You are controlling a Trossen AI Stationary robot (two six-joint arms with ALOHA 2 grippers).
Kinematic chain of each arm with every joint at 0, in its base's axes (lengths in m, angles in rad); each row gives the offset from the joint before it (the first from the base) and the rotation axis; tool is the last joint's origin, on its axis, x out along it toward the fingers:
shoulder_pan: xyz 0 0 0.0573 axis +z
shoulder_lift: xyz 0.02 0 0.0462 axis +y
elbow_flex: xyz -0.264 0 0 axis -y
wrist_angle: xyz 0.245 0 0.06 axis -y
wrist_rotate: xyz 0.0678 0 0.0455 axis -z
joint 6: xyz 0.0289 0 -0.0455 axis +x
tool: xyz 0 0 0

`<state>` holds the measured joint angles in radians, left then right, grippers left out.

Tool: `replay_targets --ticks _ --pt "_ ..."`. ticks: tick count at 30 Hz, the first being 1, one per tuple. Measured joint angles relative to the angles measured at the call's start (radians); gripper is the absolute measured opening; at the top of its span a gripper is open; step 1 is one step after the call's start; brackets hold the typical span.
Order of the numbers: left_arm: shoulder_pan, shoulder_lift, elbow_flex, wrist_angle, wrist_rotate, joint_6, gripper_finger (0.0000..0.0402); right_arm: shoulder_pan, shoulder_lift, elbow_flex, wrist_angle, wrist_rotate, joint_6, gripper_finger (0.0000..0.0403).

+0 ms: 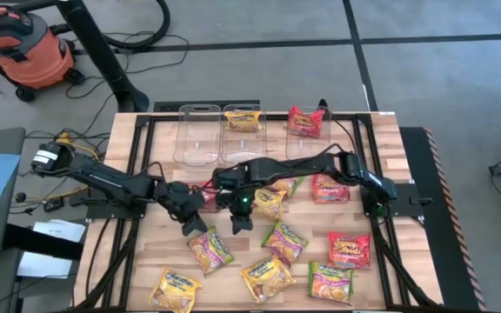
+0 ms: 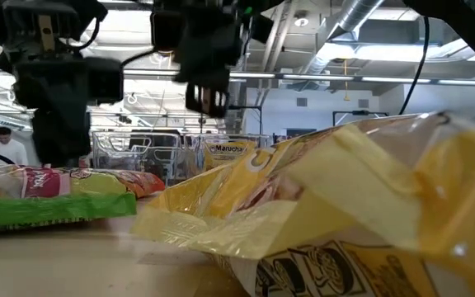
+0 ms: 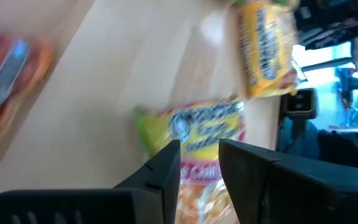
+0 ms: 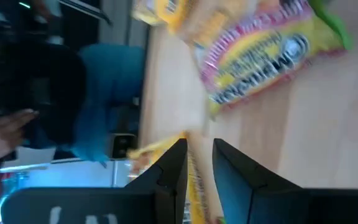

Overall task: Sort Maruchan noodles
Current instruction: Put the green noodle pack into the left transparent bin

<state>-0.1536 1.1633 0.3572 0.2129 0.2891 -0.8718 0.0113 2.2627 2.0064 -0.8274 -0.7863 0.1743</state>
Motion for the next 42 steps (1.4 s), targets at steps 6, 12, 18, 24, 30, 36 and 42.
replay_targets --ticks 6,12,18,24,30,36,42 --pt "0.001 0.000 0.088 -0.003 0.028 0.129 0.0096 0.000 -0.122 0.000 -0.024 0.007 -0.025 0.0101" --pt "0.003 0.000 0.151 -0.025 0.120 0.209 0.0097 0.001 -0.266 0.000 -0.031 0.107 -0.024 0.0101" --pt "0.021 0.000 0.216 -0.053 0.089 0.169 0.0114 0.001 -0.415 0.000 -0.034 0.234 -0.017 0.0101" --pt "0.013 0.000 0.332 -0.194 0.089 0.208 0.0123 0.002 -0.540 0.001 -0.044 0.377 -0.017 0.0101" --pt "-0.041 0.000 0.458 -0.532 -0.018 0.279 0.0123 0.001 -0.601 0.001 -0.071 0.398 -0.017 0.0101" --pt "-0.118 0.000 0.474 -0.637 -0.067 0.314 0.0123 0.002 -0.607 0.001 -0.135 0.398 -0.015 0.0101" --pt "-0.188 0.000 0.474 -0.640 -0.117 0.459 0.0123 0.001 -0.607 0.001 -0.165 0.399 -0.023 0.0101"
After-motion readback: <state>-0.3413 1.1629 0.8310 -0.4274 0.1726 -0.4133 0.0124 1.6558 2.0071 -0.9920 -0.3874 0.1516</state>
